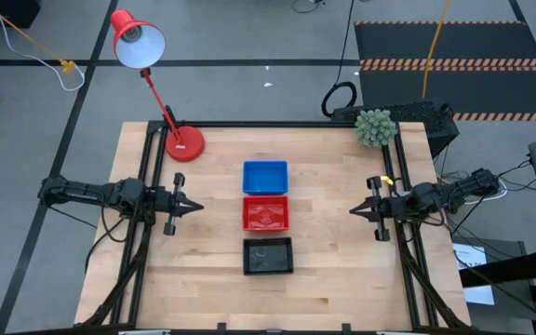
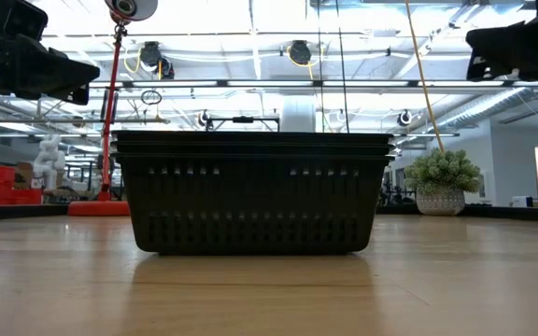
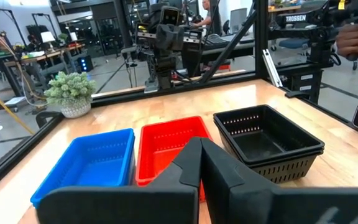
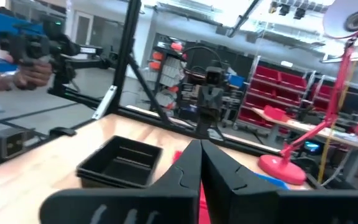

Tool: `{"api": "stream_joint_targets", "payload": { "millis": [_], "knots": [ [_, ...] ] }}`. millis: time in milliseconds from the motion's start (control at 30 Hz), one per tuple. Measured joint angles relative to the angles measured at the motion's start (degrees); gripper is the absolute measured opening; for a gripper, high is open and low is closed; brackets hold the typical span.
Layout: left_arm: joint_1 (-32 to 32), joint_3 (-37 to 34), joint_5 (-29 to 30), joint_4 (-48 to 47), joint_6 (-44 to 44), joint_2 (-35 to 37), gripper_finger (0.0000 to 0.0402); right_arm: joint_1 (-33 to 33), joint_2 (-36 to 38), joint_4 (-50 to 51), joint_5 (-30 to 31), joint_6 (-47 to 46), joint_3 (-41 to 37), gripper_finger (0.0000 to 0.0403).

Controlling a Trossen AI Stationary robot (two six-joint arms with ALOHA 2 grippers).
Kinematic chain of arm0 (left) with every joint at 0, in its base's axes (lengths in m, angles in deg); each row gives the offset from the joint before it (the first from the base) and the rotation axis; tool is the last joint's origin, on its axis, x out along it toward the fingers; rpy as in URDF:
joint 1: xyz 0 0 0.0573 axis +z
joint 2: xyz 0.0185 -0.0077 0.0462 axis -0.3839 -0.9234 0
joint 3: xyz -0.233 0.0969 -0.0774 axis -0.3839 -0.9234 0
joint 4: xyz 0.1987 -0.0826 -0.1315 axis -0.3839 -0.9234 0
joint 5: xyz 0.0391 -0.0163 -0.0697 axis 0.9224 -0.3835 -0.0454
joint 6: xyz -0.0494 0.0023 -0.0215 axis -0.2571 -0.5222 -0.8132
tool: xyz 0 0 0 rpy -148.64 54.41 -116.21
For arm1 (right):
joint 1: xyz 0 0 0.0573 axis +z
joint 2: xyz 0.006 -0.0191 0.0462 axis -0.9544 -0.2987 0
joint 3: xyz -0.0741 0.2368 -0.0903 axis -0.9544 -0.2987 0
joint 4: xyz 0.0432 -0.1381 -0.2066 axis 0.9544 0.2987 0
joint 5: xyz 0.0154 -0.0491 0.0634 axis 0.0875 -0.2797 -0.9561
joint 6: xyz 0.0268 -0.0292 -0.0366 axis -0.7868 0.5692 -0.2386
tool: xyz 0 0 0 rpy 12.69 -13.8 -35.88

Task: Stack baskets by color
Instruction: Return to Home Position

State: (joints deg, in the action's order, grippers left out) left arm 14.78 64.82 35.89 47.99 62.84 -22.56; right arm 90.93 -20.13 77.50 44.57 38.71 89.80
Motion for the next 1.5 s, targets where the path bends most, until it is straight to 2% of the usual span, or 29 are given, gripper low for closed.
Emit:
{"api": "stream_joint_targets", "payload": {
  "millis": [333,533,1033,1367,1500],
  "knots": [
    [0.0,0.0,0.0,0.0,-0.5,0.0,0.0008,-9.6,0.0,2.1,-4.7,-0.2,-0.1,0.0],
    [0.0,0.0,0.0,0.0,-0.6,0.0,0.0003,-13.1,0.0,3.8,-6.7,-1.7,-0.2,0.0],
    [0.0,0.0,0.0,-0.2,-1.4,0.0,0.0012,-18.7,0.0,6.7,-9.6,-2.4,-0.2,0.0],
    [0.0,0.0,0.7,-0.5,-1.3,0.1,0.001,-19.1,-0.2,7.2,-9.4,-1.6,-0.2,0.0],
    [0.4,0.0,1.6,-0.1,-0.8,2.8,0.0003,-19.1,-0.2,7.2,-9.3,-1.6,-0.2,0.0]
  ]
}}
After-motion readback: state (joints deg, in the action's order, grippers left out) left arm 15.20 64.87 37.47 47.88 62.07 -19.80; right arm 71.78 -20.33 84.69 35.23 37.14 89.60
